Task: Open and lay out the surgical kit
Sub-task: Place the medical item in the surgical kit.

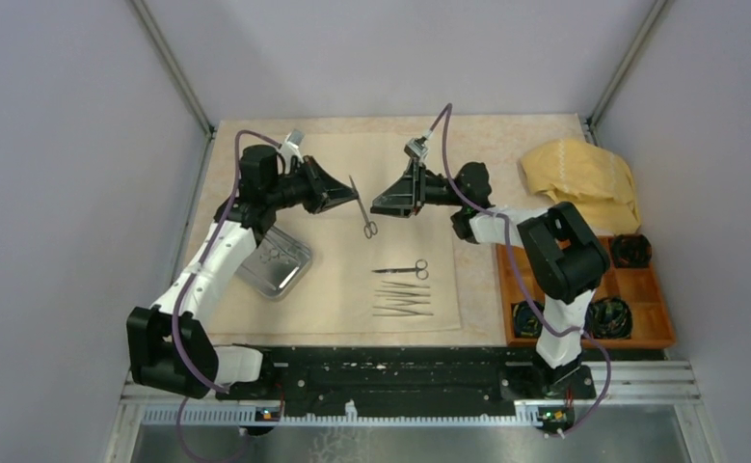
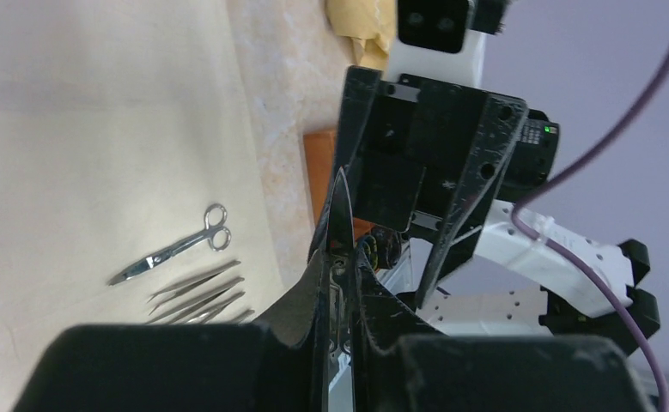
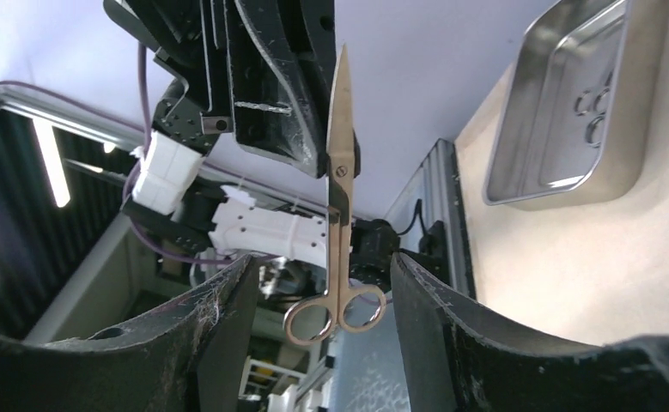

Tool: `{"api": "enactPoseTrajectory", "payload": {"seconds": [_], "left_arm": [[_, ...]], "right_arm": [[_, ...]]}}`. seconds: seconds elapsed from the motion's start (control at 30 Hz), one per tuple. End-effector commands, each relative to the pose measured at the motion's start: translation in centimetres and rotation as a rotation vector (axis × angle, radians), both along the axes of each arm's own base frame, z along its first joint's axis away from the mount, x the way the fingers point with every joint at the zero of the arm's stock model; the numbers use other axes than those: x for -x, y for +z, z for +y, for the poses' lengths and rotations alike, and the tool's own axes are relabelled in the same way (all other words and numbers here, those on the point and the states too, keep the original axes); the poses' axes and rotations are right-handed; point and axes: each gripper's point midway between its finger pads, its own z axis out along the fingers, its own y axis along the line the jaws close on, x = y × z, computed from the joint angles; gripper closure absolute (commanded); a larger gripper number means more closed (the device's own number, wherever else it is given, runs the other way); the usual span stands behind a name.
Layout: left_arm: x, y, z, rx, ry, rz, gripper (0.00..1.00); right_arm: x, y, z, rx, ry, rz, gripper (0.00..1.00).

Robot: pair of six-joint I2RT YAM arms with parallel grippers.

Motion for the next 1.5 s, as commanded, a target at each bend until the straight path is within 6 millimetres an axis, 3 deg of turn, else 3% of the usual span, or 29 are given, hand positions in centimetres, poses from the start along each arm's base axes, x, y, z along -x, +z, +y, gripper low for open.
{"api": "enactPoseTrajectory", "payload": {"seconds": [0.0, 0.2, 0.53, 0.7, 0.87, 0.93, 0.97, 1.1, 1.13, 1.17, 1.27, 1.4, 1.47], "left_arm": [[0.2, 2.7, -1.9, 0.063, -0.088, -0.097, 1.00], [0.3, 3.0, -3.1, 0.066, -0.116, -0.101, 1.00], [0.1, 3.8, -4.1, 0.091, -0.134, -0.121, 1.00], [0.1, 3.8, -4.1, 0.087, -0.131, -0.123, 1.00], [0.0, 3.9, -4.0, 0.085, -0.132, -0.132, 1.00], [0.0, 3.9, -3.9, 0.067, -0.132, -0.142, 1.00], [-0.1, 3.7, -3.6, 0.044, -0.122, -0.143, 0.92], [-0.2, 4.0, -1.8, -0.028, -0.092, -0.199, 0.39], [-0.2, 4.2, -1.2, -0.044, -0.071, -0.218, 0.34], [-0.3, 4.2, -0.6, -0.066, -0.041, -0.237, 0.32], [-0.6, 4.1, 1.5, -0.157, 0.063, -0.261, 0.30], [-0.6, 3.9, 3.5, -0.239, 0.140, -0.262, 0.28], [-0.6, 3.9, 3.8, -0.250, 0.154, -0.263, 0.27]], "right_arm": [[2.3, 2.5, -0.7, -0.126, 0.088, -0.061, 0.43], [2.4, 1.9, -0.7, -0.108, 0.091, -0.060, 0.43], [2.9, 1.4, -0.7, -0.109, 0.116, -0.046, 0.53], [3.1, 1.6, -0.8, -0.129, 0.121, -0.044, 0.72], [2.9, 1.2, -0.9, -0.124, 0.108, -0.025, 1.00], [2.5, 0.8, -1.0, -0.106, 0.083, -0.013, 1.00], [2.2, 0.6, -1.2, -0.092, 0.066, -0.015, 1.00], [0.6, -2.3, -1.9, 0.076, -0.032, -0.011, 1.00], [-0.1, -3.5, -2.3, 0.146, -0.069, -0.043, 1.00], [-0.6, -5.1, -2.8, 0.250, -0.111, -0.054, 1.00], [-1.7, -9.0, -5.3, 0.618, -0.190, -0.320, 1.00], [-2.4, -11.5, -8.8, 1.006, -0.135, -0.703, 1.00], [-1.8, -12.1, -9.3, 1.107, -0.008, -0.871, 1.00]]}}
